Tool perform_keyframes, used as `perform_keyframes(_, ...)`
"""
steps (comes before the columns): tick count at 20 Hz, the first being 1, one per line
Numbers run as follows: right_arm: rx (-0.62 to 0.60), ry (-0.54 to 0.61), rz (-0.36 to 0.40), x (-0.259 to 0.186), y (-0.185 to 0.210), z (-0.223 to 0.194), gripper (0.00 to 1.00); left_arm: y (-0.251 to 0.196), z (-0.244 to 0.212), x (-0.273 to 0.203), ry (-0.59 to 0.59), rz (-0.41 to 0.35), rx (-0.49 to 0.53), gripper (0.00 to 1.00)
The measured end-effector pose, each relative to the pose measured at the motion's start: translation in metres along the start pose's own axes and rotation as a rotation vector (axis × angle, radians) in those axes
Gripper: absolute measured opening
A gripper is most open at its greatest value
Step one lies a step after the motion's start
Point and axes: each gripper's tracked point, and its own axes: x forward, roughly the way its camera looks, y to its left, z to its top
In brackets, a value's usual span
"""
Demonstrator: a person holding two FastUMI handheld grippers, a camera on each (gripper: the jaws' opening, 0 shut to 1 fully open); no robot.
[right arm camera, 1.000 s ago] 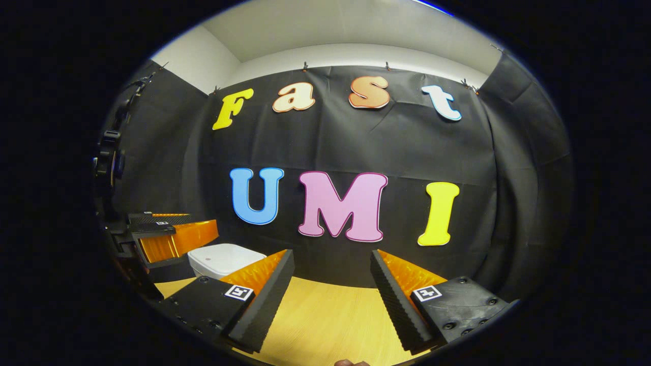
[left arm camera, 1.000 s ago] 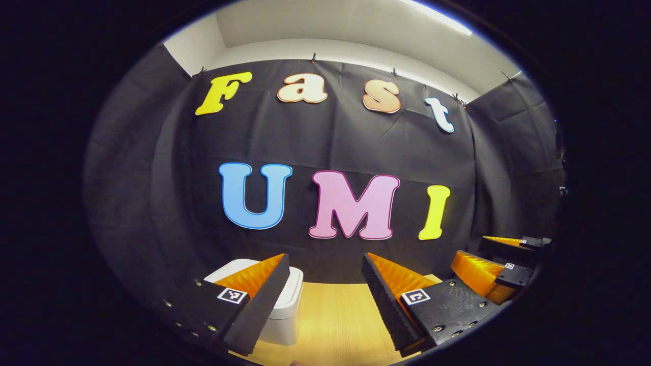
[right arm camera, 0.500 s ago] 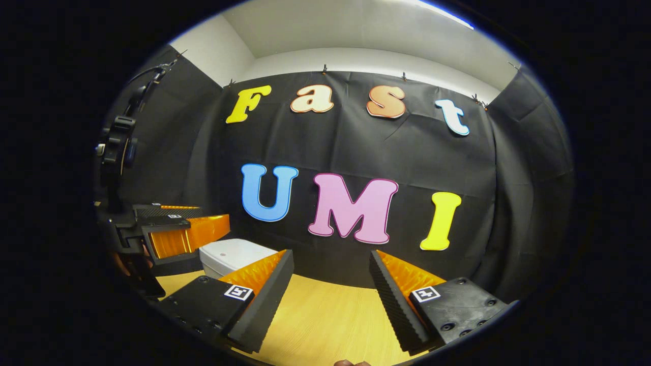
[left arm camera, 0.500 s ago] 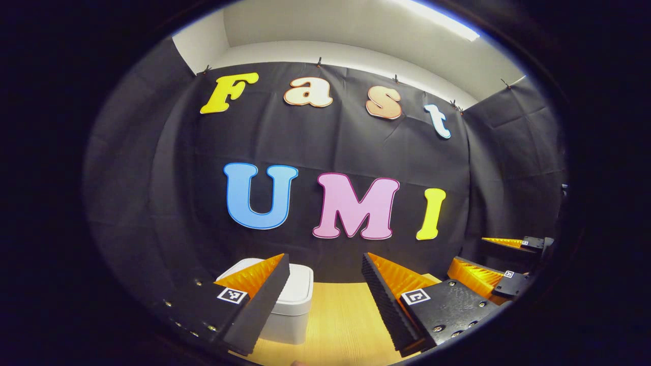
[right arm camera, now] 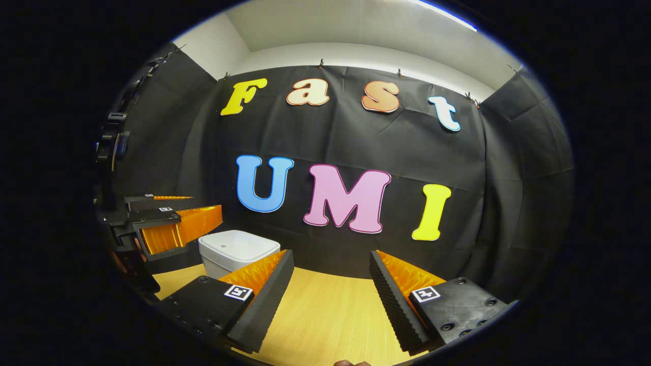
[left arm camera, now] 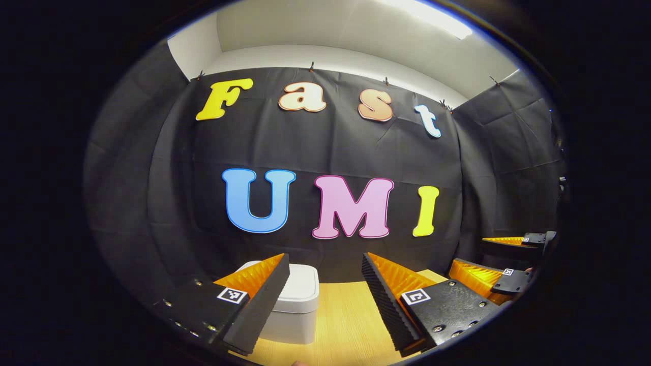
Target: Press the lid of the desktop garbage bin to open it, pick up the crumpled paper on the desktop and throw it into the bin, then pick up the pop can on the desktop and drop it into the bin, and finally close the garbage bin lid.
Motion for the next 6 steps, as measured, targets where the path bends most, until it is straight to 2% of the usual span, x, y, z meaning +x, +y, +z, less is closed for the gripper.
perform_keyframes(6, -0.003, 0.006, -0.036, -0.0064, -0.0091, -0.0007, 0.97, -0.0023, -0.0026, -0.0018, 0.005, -0.014, 0.0, 0.97)
